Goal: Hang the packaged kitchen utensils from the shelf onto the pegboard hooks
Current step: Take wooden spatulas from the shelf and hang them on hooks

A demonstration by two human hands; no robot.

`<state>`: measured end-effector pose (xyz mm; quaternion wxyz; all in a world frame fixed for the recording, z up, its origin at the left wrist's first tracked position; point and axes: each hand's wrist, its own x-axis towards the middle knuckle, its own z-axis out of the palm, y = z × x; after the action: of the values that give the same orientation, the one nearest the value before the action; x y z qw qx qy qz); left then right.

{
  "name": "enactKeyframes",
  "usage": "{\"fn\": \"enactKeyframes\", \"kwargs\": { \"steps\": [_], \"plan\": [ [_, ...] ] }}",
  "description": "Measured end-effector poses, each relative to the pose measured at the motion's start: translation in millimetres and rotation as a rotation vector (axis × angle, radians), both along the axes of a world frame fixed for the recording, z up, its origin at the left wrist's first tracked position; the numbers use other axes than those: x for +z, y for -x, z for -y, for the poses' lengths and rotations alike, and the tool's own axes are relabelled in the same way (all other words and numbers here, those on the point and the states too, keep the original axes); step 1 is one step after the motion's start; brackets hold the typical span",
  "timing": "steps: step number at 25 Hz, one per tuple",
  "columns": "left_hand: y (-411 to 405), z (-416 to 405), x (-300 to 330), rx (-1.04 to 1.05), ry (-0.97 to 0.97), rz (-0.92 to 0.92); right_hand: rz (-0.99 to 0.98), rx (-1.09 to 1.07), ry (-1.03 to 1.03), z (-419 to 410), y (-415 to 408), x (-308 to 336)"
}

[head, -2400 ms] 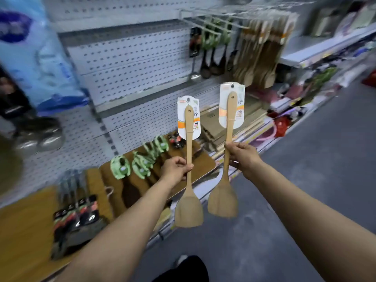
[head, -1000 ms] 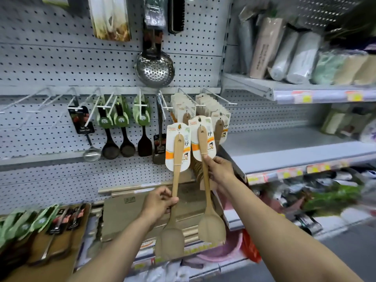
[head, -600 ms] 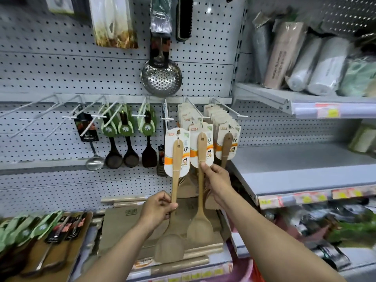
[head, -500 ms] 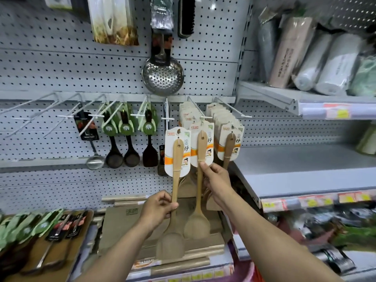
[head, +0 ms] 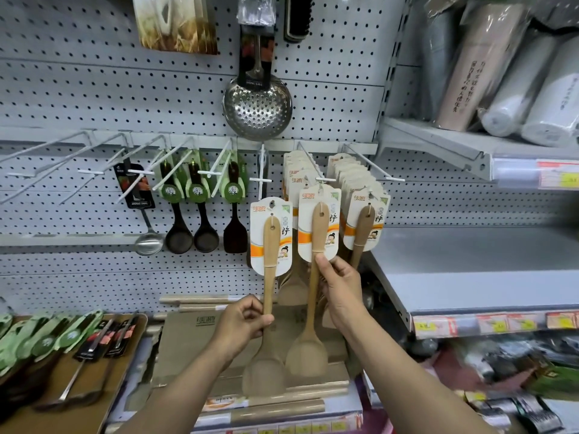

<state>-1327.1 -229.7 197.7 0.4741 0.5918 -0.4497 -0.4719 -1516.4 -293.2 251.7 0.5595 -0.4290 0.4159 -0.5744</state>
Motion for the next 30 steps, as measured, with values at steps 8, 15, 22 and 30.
{"fn": "enactKeyframes", "kwargs": {
  "steps": [8, 15, 22, 30],
  "plan": [
    [-2, 0, -3, 0.010, -0.001, -0.003, 0.003, 0.044, -0.023, 1, 0, -4],
    [-2, -3, -2, 0.005, -0.003, 0.006, -0.018, -0.004, -0.054, 17, -8, 4],
    [5, -5, 0, 0.006, 0.003, 0.003, -0.046, 0.006, -0.150, 53, -24, 15],
    [8, -6, 5, -0.016, 0.014, -0.005, -0.229, -0.011, -0.200, 58, -17, 22]
  ]
}}
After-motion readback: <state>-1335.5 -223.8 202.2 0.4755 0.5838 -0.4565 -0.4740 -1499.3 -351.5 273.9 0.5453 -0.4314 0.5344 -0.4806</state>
